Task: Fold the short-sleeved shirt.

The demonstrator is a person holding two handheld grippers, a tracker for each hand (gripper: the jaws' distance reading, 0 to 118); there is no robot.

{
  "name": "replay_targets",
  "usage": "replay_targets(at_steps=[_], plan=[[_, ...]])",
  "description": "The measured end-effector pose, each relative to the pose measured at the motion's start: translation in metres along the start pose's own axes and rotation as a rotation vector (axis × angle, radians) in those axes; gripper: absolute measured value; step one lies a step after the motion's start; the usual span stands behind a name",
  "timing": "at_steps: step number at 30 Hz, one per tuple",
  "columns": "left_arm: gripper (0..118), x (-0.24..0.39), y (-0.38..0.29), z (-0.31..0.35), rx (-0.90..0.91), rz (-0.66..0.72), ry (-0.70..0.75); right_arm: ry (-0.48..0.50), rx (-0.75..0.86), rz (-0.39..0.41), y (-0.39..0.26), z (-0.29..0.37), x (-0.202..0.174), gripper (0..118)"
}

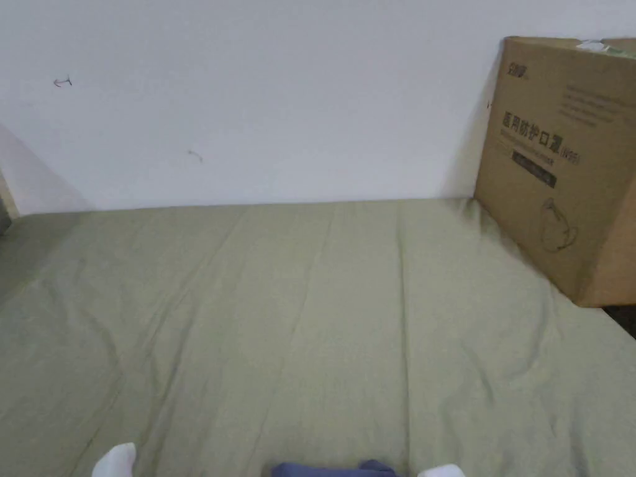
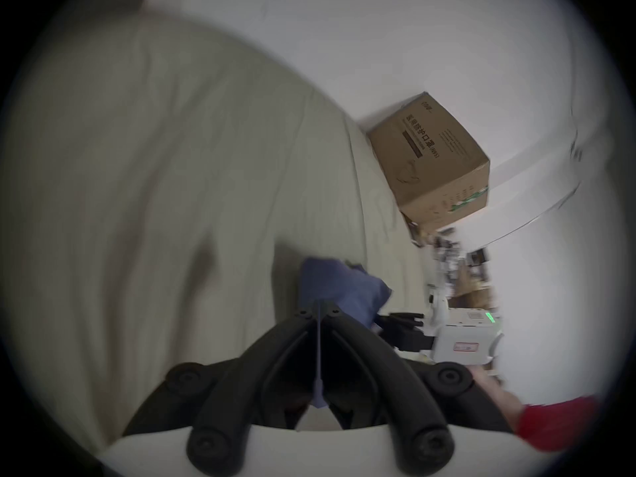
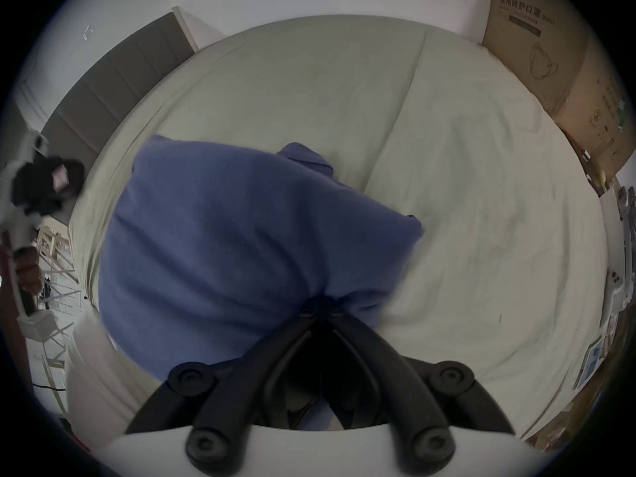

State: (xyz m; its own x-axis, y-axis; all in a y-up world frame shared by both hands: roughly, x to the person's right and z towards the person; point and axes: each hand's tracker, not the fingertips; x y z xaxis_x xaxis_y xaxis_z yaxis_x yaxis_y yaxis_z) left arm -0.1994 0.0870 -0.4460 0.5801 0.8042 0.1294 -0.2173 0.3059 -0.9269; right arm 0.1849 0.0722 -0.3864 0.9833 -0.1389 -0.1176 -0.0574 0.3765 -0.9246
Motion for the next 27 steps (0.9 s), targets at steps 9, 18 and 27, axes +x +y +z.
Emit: replay_targets(at_steps=[9,18,27], plan=[[118,-0.035,0.007,-0.097,-0.150,0.120,-0.349,0.034,0.040,-0.007,-0.014,0.008,0.007,0],[23,0.005,0.004,-0.108,-0.282,-0.048,-0.107,0.032,0.125,-0.030,-0.025,0.037,-0.001,0],[23,-0.080,0.118,0.154,-0.247,-0.398,0.579,0.007,0.157,0.002,-0.030,0.094,-0.026,0]])
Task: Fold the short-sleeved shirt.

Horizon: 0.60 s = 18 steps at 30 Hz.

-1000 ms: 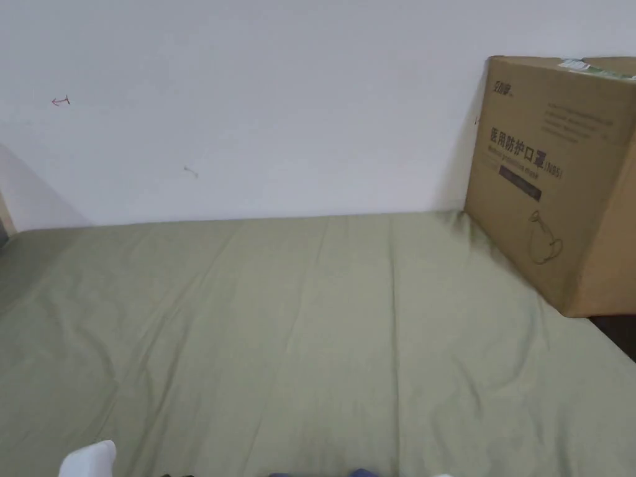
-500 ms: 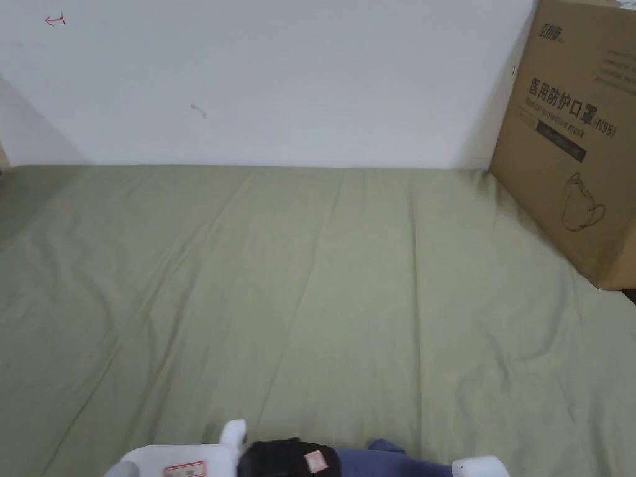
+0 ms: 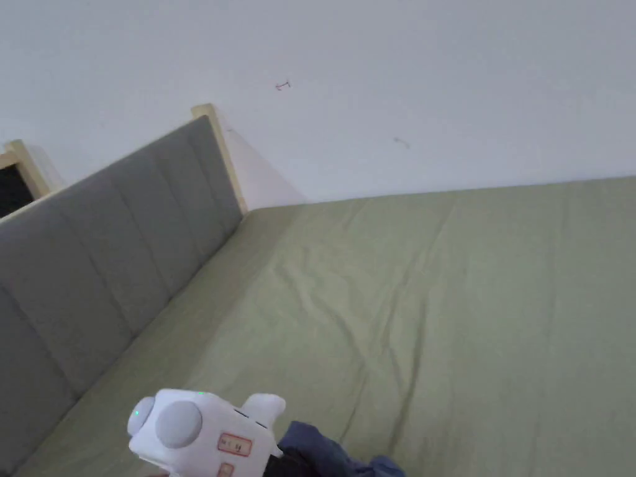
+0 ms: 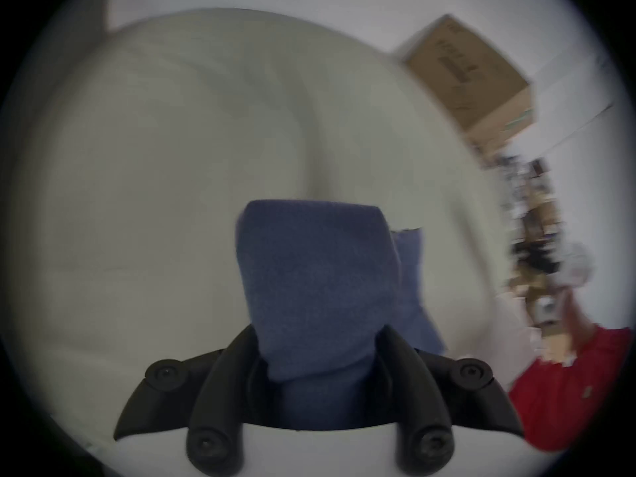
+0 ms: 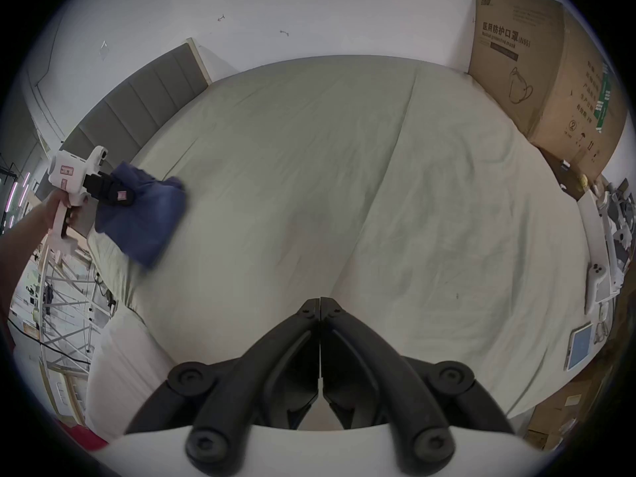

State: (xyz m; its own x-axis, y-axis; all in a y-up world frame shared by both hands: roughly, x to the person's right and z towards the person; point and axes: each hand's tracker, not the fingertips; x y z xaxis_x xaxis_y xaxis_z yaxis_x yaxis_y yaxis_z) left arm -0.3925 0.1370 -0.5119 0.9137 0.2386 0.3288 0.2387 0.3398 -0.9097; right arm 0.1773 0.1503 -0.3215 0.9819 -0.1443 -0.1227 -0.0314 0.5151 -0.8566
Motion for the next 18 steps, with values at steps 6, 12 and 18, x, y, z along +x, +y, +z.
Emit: replay_targets(at_steps=[6,12,18], plan=[[26,-0.105,-0.012,0.025,-0.051,-0.005,0.457,-0.034,0.006,0.000,0.009,0.021,-0.006,0],[110,-0.095,-0.022,0.060,0.121,0.096,0.465,-0.065,0.002,0.016,0.002,0.030,0.001,0],[33,0.084,-0.057,0.070,0.547,0.096,0.231,0.019,0.141,-0.010,-0.001,0.046,0.003,0]])
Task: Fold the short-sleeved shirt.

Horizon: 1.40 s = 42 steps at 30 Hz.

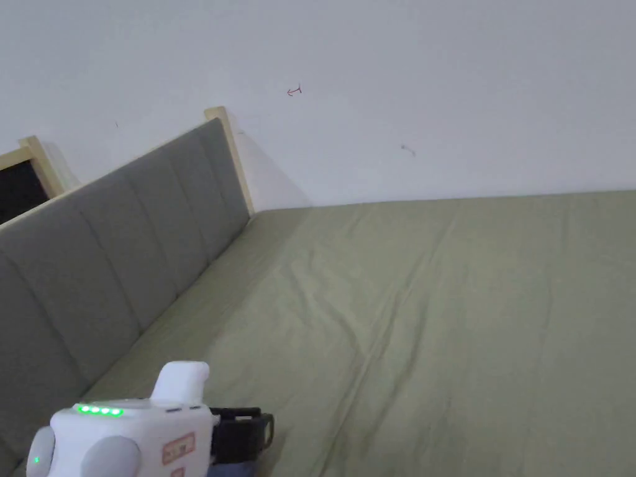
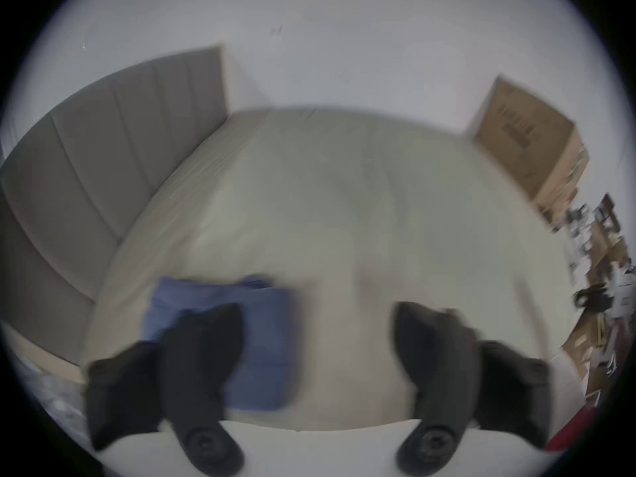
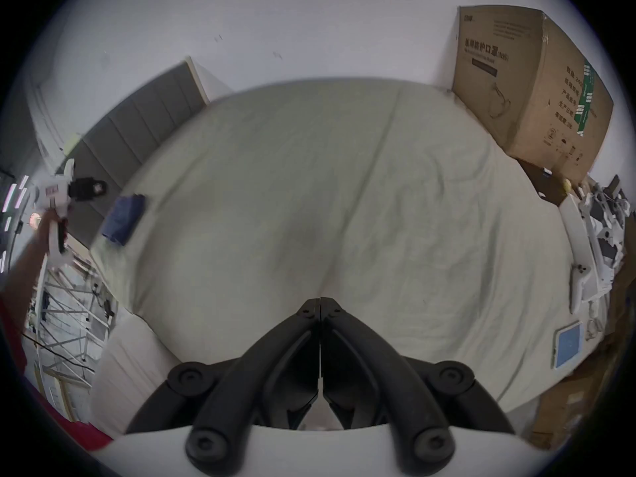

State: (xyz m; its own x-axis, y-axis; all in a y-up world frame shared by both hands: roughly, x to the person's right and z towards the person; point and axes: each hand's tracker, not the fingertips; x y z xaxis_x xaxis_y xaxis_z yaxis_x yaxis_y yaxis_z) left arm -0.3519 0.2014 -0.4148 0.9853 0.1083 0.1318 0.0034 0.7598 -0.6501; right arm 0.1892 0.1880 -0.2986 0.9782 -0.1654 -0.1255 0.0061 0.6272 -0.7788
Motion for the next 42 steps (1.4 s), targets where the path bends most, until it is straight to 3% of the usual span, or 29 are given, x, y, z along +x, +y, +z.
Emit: replay_targets(at_steps=[1,5,8,11,13,15,17,22,23,24,25,26,27,29,35,42], plan=[[1,0.033,-0.011,0.014,0.102,0.009,-0.049,0.009,0.035,-0.005,0.000,0.004,-0.003,0],[0,0.152,-0.045,0.050,0.290,0.024,-0.245,0.077,0.196,-0.014,0.008,0.030,-0.018,0],[0,0.210,-0.054,0.071,0.421,-0.030,-0.251,0.046,0.391,0.029,0.012,0.060,-0.030,0],[0,0.244,-0.060,0.088,0.591,-0.087,-0.168,-0.063,0.684,0.089,0.003,0.090,-0.040,0],[0,0.256,-0.064,0.098,0.698,-0.068,-0.087,-0.167,0.917,0.119,-0.018,0.097,-0.034,0],[0,0.260,-0.062,0.104,0.744,-0.033,-0.051,-0.237,1.048,0.121,-0.028,0.104,-0.034,0],[0,0.263,-0.063,0.111,0.812,-0.040,0.021,-0.284,1.053,0.093,-0.028,0.106,-0.035,0],[1,0.266,-0.058,0.123,0.838,-0.091,0.076,-0.291,1.001,0.074,-0.026,0.104,-0.029,0],[8,0.270,-0.056,0.124,0.843,-0.095,0.086,-0.292,0.999,0.076,-0.027,0.105,-0.027,15],[25,0.269,-0.057,0.127,0.848,-0.094,0.087,-0.288,0.991,0.079,-0.027,0.104,-0.027,35],[55,0.268,-0.060,0.131,0.858,-0.092,0.081,-0.288,0.990,0.081,-0.027,0.104,-0.027,60],[98,0.267,-0.061,0.134,0.859,-0.096,0.078,-0.295,0.986,0.085,-0.027,0.104,-0.027,92],[116,0.269,-0.058,0.133,0.849,-0.109,0.067,-0.307,0.983,0.085,-0.027,0.104,-0.027,107],[118,0.271,-0.063,0.134,0.850,-0.144,0.070,-0.314,0.995,0.080,-0.027,0.105,-0.027,118],[118,0.272,-0.065,0.135,0.849,-0.137,0.082,-0.326,0.990,0.102,-0.026,0.107,-0.030,118],[118,0.258,-0.064,0.140,0.839,-0.191,-0.013,-0.311,0.975,0.129,-0.028,0.105,-0.038,118]])
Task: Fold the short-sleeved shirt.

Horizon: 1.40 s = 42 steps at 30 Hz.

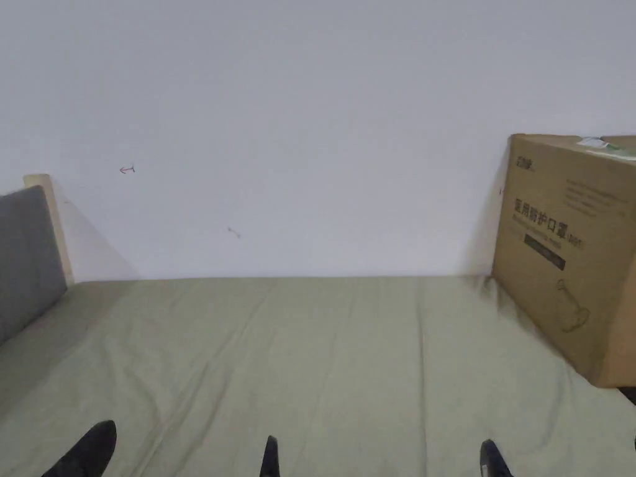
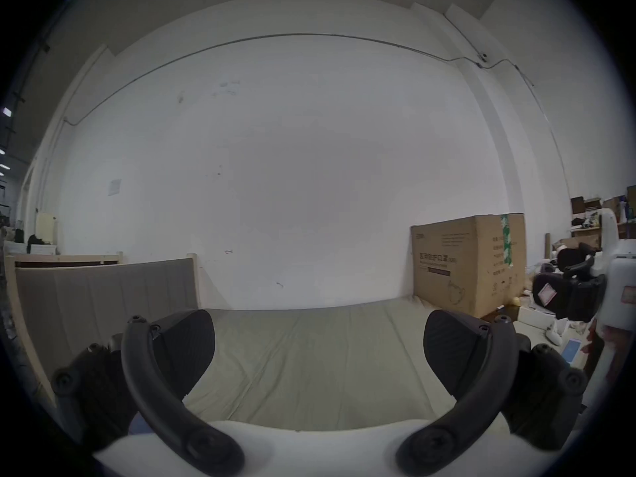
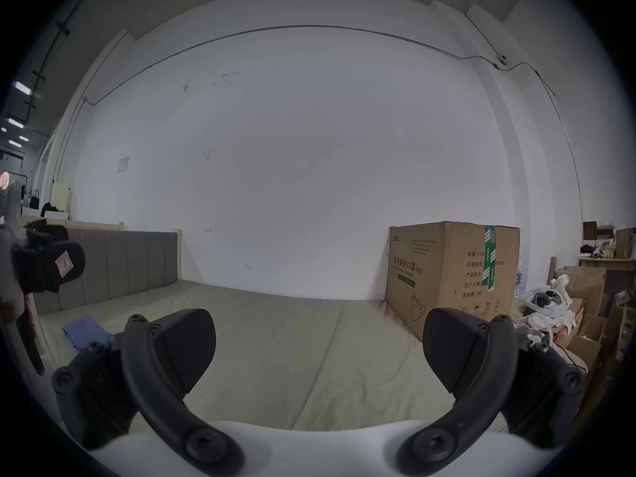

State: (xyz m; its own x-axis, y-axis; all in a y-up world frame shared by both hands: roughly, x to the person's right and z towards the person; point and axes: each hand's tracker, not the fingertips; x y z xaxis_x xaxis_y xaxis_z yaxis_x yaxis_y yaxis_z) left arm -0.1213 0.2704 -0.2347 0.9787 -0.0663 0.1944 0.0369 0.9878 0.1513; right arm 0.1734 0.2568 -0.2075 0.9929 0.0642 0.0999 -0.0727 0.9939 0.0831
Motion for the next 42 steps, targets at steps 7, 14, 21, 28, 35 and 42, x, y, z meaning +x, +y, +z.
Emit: replay_targets(at_steps=[7,14,21,28,35,42], plan=[[118,-0.011,-0.001,-0.006,-0.004,0.084,-0.042,0.008,-0.027,0.002,-0.002,-0.004,-0.005,118],[118,-0.004,-0.003,-0.023,-0.076,0.052,0.006,0.015,-0.053,0.018,-0.004,-0.008,-0.008,118],[118,0.005,-0.002,-0.037,-0.216,0.060,0.122,0.017,-0.072,0.017,-0.006,-0.012,-0.008,118],[118,0.010,-0.002,-0.038,-0.270,0.132,0.114,0.007,-0.124,0.021,-0.013,-0.018,-0.007,118],[118,0.028,-0.001,-0.040,-0.336,0.094,0.129,-0.007,-0.148,0.011,-0.017,-0.021,-0.004,118],[118,0.021,0.012,-0.042,-0.345,0.264,0.071,-0.014,-0.149,-0.009,-0.014,-0.020,0.001,118]])
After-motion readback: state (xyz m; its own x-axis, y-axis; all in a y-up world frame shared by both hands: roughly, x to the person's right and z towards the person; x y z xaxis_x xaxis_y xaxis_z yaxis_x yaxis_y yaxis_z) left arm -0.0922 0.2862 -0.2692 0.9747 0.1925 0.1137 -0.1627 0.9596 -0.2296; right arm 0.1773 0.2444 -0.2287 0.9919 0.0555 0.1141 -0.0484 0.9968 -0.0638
